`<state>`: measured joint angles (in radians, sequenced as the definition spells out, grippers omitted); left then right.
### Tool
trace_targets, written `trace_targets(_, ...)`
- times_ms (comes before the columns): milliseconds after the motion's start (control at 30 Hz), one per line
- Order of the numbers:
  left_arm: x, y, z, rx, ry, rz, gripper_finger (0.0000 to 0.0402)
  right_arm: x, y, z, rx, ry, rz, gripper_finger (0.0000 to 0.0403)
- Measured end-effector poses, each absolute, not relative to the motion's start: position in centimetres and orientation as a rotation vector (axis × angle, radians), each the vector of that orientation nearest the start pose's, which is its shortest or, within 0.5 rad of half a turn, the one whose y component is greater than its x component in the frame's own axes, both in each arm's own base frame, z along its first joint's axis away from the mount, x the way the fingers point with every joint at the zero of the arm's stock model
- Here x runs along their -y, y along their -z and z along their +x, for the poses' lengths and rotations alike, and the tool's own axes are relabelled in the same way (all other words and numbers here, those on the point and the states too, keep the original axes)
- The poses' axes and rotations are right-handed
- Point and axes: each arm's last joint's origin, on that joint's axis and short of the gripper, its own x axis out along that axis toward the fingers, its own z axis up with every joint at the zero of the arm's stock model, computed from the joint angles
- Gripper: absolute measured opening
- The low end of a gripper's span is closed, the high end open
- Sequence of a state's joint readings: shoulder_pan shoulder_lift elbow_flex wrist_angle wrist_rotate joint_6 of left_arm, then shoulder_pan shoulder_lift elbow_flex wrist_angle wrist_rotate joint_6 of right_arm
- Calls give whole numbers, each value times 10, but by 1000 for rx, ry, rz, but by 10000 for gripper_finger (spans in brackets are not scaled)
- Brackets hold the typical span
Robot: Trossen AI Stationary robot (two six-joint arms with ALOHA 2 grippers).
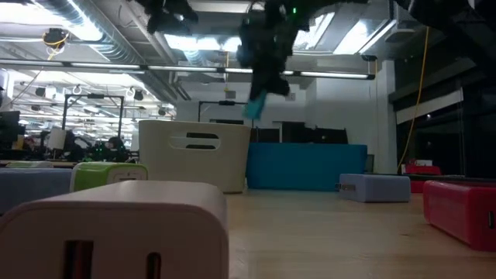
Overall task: Pick & Place Office items
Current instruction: Put the light blue timer into the gray bin
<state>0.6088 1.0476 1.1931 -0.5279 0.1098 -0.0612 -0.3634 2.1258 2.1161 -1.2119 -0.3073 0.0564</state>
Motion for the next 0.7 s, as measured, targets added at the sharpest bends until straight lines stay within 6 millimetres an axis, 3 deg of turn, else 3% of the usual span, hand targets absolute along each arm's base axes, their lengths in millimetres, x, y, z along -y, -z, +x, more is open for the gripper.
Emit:
trace_targets(133,-127,-408,150,-213,-522,-181,248,134,-315,420,-1071,57,465,62)
trace_targets(367,-124,-427,95,-93,-643,-148,235,95,-311,444,-1012,-16,433,62)
trace_targets(500,-105,-436,66,-31,-680,-103,233,82,-301,455,-1007,-39,440,62)
trace_targets(700,-66,-435,40,-40,-747,-63,233,74,-253,468,-1072,-68,461,62)
